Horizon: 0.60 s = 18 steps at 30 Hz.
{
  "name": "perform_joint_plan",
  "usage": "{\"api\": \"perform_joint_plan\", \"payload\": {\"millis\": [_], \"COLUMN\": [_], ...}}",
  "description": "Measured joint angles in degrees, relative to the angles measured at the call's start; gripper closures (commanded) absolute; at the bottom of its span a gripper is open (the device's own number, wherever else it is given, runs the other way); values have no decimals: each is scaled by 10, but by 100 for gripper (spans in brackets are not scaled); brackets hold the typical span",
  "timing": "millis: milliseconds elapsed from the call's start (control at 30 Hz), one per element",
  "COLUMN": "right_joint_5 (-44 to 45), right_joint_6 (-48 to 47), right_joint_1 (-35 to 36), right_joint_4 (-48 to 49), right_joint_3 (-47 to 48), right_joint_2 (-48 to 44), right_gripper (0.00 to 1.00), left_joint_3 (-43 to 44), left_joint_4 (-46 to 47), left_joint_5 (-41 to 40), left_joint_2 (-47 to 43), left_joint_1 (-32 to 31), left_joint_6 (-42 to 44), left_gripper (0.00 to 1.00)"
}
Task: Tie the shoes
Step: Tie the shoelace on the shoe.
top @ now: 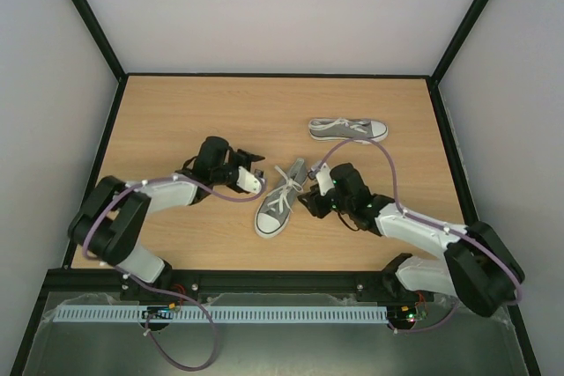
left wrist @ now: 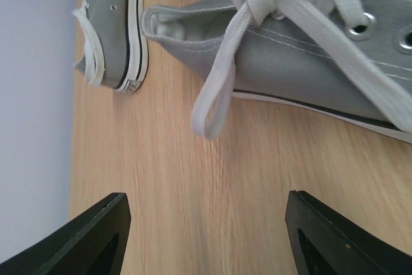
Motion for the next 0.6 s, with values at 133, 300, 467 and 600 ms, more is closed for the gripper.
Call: {"api": "perform_joint_plan", "payload": {"millis": [133,300,467,600], "right_joint_5": [31,74,72,66], "right_joint_6": [-44,-92,-142,-170], "right_joint_1": [21,30,32,34], "right_joint_4": [-12,-44,-45,-32], "right_joint_3": [33,56,56,56], "right_joint_2": [60,79,81,100], "right_gripper": [48,48,50,54], "left_joint_3": [37,57,58,64], "left_joint_4": [15,27,53,65], "left_joint_5": [21,44,70,82], "left_joint_2": [63,109,124,133], "left_joint_1": [0,0,-7,-17], "left_joint_6": [45,70,76,74], "left_gripper": [29,30,36,44]}}
